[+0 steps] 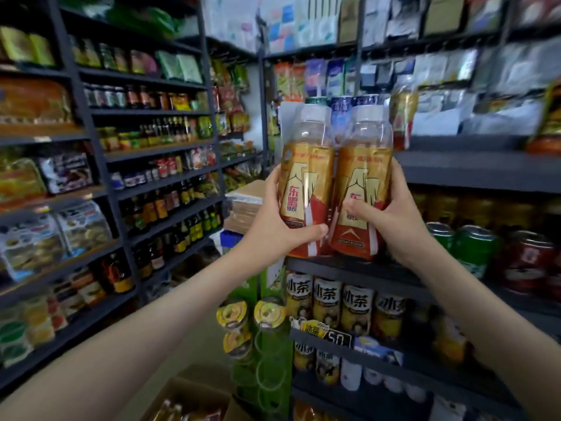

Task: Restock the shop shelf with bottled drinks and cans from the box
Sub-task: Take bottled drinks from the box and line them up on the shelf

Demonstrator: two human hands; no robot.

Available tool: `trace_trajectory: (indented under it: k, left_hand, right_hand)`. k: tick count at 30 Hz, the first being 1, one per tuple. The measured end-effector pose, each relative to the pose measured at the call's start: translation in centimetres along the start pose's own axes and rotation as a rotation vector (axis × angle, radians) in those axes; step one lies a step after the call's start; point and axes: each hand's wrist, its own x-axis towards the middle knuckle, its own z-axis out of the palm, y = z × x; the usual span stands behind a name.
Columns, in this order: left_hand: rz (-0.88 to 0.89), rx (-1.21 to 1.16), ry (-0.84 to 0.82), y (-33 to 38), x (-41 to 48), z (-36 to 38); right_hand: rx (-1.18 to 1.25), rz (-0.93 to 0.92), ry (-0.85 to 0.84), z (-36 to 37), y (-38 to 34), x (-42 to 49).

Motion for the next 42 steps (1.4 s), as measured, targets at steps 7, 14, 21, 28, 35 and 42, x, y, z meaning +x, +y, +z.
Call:
trace_trajectory:
  k: [7,14,21,28,35,42]
  left_hand:
    - [0.113,-0.015,0.024,2.0,5.3,0.0]
    - [0.201,-0.064,0.090,1.8,10.7,2.3]
    - [0.219,-0.063,0.201,1.1,16.3,6.1]
    - [0.207,-0.021,0.250,-0.1,19.9,7.7]
    - [0.186,-0.017,0.263,-1.6,21.9,7.7]
    - [0.247,-0.019,0.255,-1.3,23.2,8.2]
  right_hand:
    - [-0.098,-0.028,0.119,-4.0,-3.7,2.7]
    - [-0.019,0.004,0.191,-9.1,-4.6,7.2]
    - [0.082,0.098,0.120,-13.2,-2.2,14.5]
    - [-0.022,0.200,0.012,-15.1,0.1,19.6]
    - [-0.327,0.178,0.026,-15.1,1.1,21.5]
    - [-0.942,-0.091,0.303,-12.5,1.9,21.4]
